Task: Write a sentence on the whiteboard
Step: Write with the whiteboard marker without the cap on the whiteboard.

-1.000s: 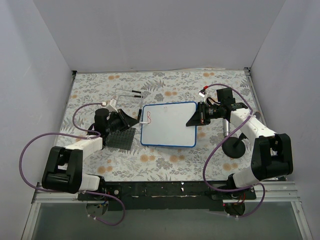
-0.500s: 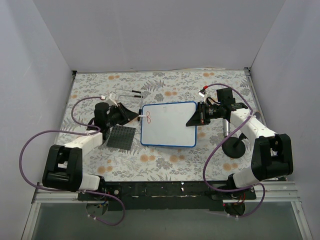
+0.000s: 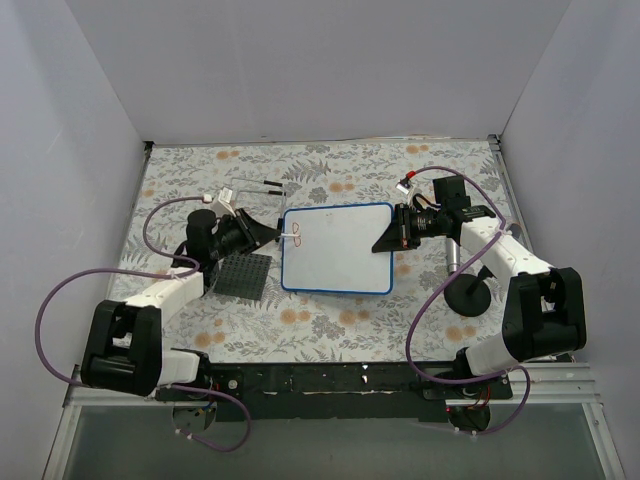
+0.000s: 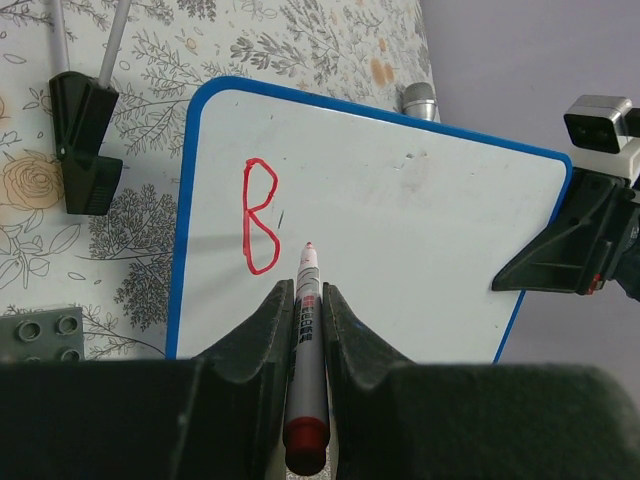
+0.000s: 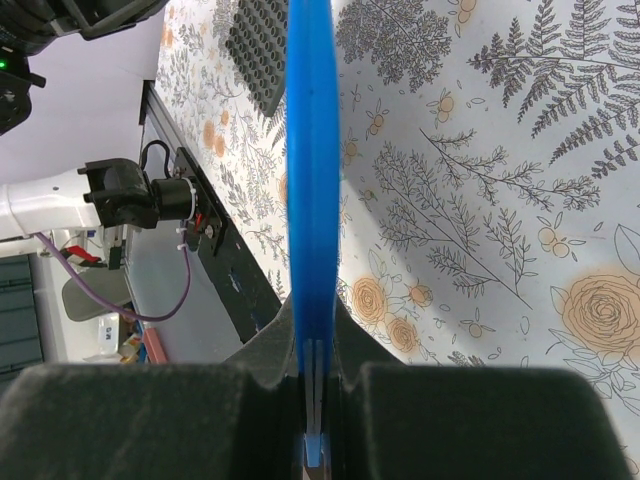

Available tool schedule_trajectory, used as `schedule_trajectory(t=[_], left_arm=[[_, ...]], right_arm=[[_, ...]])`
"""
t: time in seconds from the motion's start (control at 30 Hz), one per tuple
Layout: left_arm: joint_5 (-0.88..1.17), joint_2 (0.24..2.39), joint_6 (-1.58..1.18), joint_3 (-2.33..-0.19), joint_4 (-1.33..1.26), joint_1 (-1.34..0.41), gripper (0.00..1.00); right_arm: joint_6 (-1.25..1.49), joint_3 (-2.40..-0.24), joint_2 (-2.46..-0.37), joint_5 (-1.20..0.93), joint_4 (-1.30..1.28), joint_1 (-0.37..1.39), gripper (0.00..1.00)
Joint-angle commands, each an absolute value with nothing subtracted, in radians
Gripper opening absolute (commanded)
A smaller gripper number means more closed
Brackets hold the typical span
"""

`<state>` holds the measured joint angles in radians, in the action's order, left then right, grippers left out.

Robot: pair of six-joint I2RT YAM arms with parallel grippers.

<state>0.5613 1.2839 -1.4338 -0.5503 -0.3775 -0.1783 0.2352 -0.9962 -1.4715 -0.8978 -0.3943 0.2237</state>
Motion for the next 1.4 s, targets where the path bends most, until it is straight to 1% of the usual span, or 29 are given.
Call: schedule_trajectory(t=[0.0, 0.43, 1.0, 1.37], left_arm=[[0.566, 1.313, -1.443, -0.558, -0.423, -0.190, 0.00], [0.545, 1.397, -1.447, -0.597, -0.463, -0.201, 0.00], [0.525, 1.413, -1.414, -0.621, -0.425, -0.201, 0.00], [0.563, 1.368, -1.390, -0.575, -0.345, -0.201, 0.00]], right_arm=[[0.189, -0.985, -1.448, -0.864, -0.385, 0.230, 0.01], [0.189, -0.985, -1.448, -0.862, -0.383, 0.230, 0.01], [0.187, -0.983, -1.450, -0.864, -0.383, 0.230, 0.01], [0.187, -0.983, -1.447, -0.864, -0.383, 0.230, 0.01]])
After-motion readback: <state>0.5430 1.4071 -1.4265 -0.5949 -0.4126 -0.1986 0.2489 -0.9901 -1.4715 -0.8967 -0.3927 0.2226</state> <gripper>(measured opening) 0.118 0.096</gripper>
